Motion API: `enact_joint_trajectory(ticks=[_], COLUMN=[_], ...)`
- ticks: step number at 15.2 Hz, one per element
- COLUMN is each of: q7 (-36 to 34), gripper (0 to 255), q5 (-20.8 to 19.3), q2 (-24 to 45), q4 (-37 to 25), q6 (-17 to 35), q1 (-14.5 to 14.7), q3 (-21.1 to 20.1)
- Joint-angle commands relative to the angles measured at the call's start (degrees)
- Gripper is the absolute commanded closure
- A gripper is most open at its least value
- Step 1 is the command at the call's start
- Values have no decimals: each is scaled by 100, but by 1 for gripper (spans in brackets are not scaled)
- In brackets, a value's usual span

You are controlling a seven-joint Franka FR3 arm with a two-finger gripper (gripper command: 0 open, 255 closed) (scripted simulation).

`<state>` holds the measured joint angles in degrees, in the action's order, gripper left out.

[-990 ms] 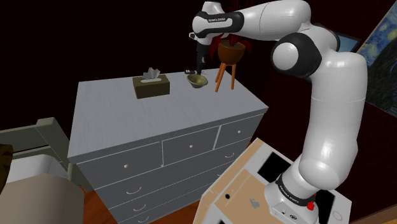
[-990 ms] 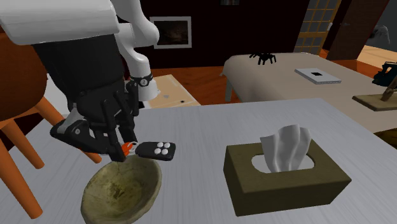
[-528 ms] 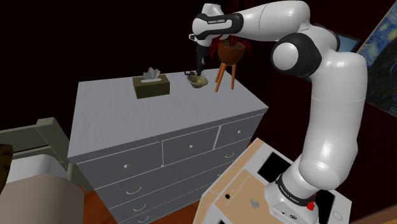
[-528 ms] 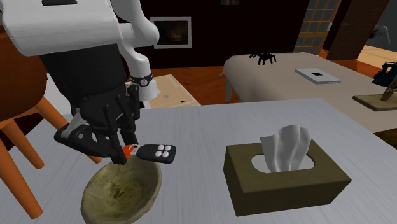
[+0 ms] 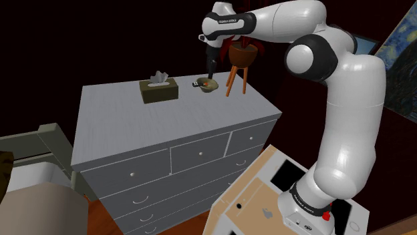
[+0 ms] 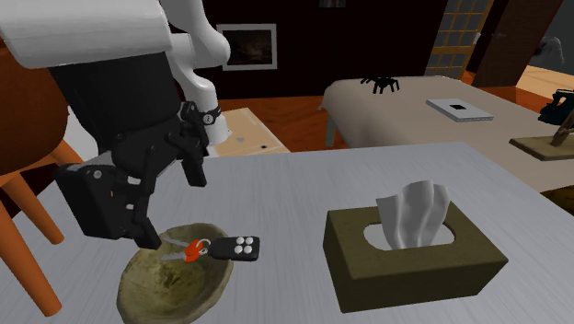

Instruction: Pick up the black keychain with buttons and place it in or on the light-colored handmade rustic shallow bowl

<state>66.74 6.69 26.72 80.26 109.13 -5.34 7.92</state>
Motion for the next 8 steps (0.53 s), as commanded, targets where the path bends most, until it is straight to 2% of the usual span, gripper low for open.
enact_joint_trajectory(ticks=[1,3,8], q7=[-13,-25,-25], gripper=[0,0,0], q5=[-13,-22,-22], q2=[-62,-90,-90], q4=[-205,-506,-506], q6=[-267,-595,-595], q1=[-9,-27,-27], q3=[8,16,16])
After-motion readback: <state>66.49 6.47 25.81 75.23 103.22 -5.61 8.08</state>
